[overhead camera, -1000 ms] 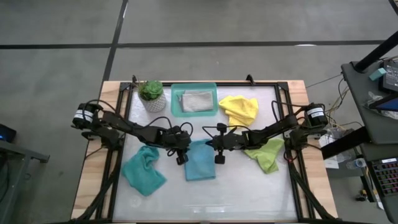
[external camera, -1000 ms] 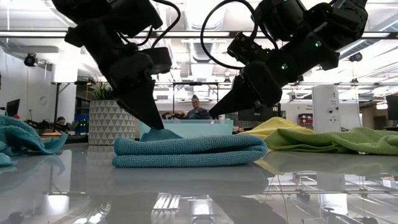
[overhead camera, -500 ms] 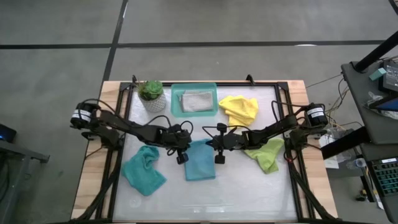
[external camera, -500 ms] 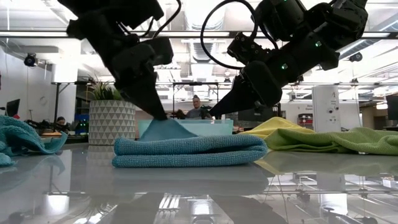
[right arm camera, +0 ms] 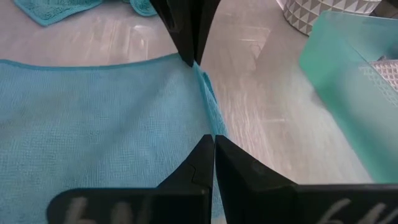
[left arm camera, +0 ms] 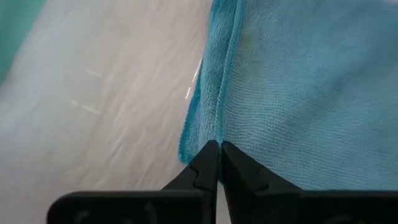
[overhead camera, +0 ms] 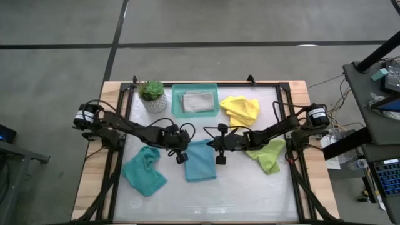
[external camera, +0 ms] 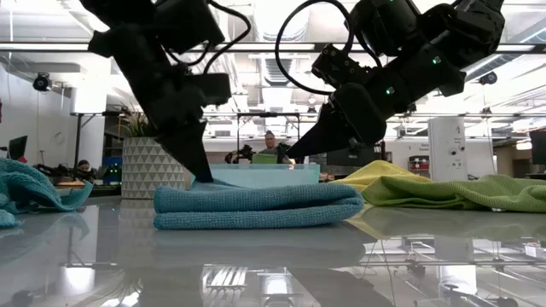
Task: Fold microfiber towels
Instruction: Fold the blue microfiber cloth
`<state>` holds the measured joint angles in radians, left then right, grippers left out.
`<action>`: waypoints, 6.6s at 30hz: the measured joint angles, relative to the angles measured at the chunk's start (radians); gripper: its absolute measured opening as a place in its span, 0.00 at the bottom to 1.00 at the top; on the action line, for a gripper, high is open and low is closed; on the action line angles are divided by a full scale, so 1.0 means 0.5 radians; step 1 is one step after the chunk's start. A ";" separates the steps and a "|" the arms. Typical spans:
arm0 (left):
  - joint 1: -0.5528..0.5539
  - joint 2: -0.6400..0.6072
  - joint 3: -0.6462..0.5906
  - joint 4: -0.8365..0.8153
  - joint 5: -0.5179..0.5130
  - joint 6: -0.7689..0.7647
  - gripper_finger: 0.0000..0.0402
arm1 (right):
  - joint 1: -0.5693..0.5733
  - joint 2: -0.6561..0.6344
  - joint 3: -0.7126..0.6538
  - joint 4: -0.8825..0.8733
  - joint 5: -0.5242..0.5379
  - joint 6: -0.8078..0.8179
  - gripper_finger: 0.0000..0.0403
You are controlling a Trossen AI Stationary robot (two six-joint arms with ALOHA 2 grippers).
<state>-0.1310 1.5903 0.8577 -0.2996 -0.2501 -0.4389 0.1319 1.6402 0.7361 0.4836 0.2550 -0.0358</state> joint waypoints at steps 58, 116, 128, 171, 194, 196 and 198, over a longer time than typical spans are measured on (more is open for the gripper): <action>0.003 0.084 -0.001 0.005 -0.147 0.163 0.05 | -0.318 0.266 -0.011 0.144 -0.455 0.122 0.03; -0.811 0.050 0.061 0.490 -0.169 -0.043 0.40 | 0.416 -0.198 0.140 -0.420 -0.328 0.452 0.45; -1.072 0.052 0.064 0.602 -0.642 -0.154 0.40 | 0.641 -0.011 0.326 -0.446 -0.089 0.455 0.46; -1.058 0.591 0.075 0.701 -0.757 -0.469 0.40 | 0.609 0.441 0.524 -0.699 0.071 0.188 0.30; -1.033 0.511 0.068 0.773 -0.570 -0.403 0.40 | 0.557 0.067 0.519 -1.517 -0.092 0.311 0.30; -1.033 0.473 0.067 0.710 -0.565 -0.402 0.40 | 0.533 0.013 0.519 -1.527 -0.095 0.414 0.33; -1.033 0.425 0.066 0.643 -0.558 -0.398 0.40 | 0.489 -0.038 0.519 -1.537 -0.094 0.545 0.35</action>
<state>-0.6476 1.8030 0.8909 0.0220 -0.5289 -0.6380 0.3766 1.6213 0.9955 -0.2847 0.2079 0.2367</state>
